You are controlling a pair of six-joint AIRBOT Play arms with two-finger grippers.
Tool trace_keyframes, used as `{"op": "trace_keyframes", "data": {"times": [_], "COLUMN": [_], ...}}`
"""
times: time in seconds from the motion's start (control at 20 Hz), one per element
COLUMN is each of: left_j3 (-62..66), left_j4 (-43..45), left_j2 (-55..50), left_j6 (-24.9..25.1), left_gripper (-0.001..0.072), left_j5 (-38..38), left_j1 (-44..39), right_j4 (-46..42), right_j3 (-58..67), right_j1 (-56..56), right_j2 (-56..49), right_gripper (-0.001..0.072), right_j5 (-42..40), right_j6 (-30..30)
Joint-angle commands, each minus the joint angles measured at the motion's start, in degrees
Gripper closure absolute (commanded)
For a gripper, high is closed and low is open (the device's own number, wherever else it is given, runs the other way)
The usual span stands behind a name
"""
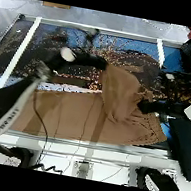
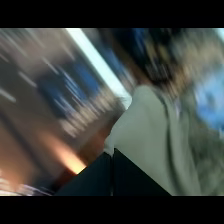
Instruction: Fold the clothes and pants, and hang the long-sleeved shirts on hangers.
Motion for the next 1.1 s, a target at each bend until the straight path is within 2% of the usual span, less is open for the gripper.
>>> {"op": "trace_keyframes", "data": {"times": [0.0, 0.05, 0.15, 0.2, 0.4, 0.45, 0.55, 0.65, 0.8, 0.85, 0.9, 1.0, 1.05], "left_j3": [0.5, 0.5, 0.5, 0.5, 0.5, 0.4, 0.4, 0.3, 0.3, 0.3, 0.3, 0.3, 0.3], "left_j4": [0.9, 0.9, 0.9, 1.4, 12.5, 14.4, 16.8, 21.4, 33.0, 35.2, 35.9, 35.8, 35.5], "left_j2": [7.6, 8.7, 9.4, 9.3, 9.5, 9.4, 8.5, 7.0, 4.0, 3.0, 1.9, 0.0, -0.9], "left_j6": [0.2, 0.2, 0.3, 0.2, -0.1, -1.7, -6.0, -6.8, -11.2, -11.4, -11.4, -11.5, -11.5], "left_gripper": [0.0693, 0.0693, 0.0693, 0.0693, 0.0693, 0.0693, 0.0693, 0.0693, 0.0693, 0.0693, 0.0693, 0.0693, 0.0693], "left_j5": [0.0, 0.0, -0.1, -0.4, -1.6, -3.6, -11.4, -20.3, -30.2, -32.3, -33.7, -34.3, -34.3], "left_j1": [9.2, 11.5, 14.8, 16.0, 20.6, 21.9, 24.1, 25.1, 25.1, 25.1, 25.1, 25.1, 24.9], "right_j4": [-4.6, -6.9, -9.8, -10.7, -12.0, -11.8, -11.5, -10.0, 0.9, 7.4, 15.2, 34.4, 42.8], "right_j3": [0.0, 0.0, 0.0, 0.0, 0.0, 0.0, 0.0, 0.0, 0.0, 0.0, 0.0, 0.4, 0.9], "right_j1": [0.0, 0.0, 0.0, 0.0, -2.1, -3.2, -5.7, -8.9, -16.1, -18.6, -20.7, -24.5, -25.9], "right_j2": [0.0, 0.0, -0.8, -1.7, -6.1, -7.2, -10.1, -14.2, -21.7, -24.2, -26.2, -30.1, -32.0], "right_gripper": [0.0478, 0.0612, 0.0633, 0.0683, 0.0682, 0.0682, 0.0684, 0.0685, 0.0686, 0.0686, 0.0686, 0.0686, 0.0686], "right_j5": [-16.0, -18.1, -20.2, -20.3, -20.2, -20.3, -20.9, -21.5, -17.8, -15.8, -13.4, -4.7, -0.1], "right_j6": [0.0, 0.0, 0.0, 0.0, 0.1, 0.3, 1.2, 3.1, 3.6, 0.7, -6.2, -24.3, -29.1]}}
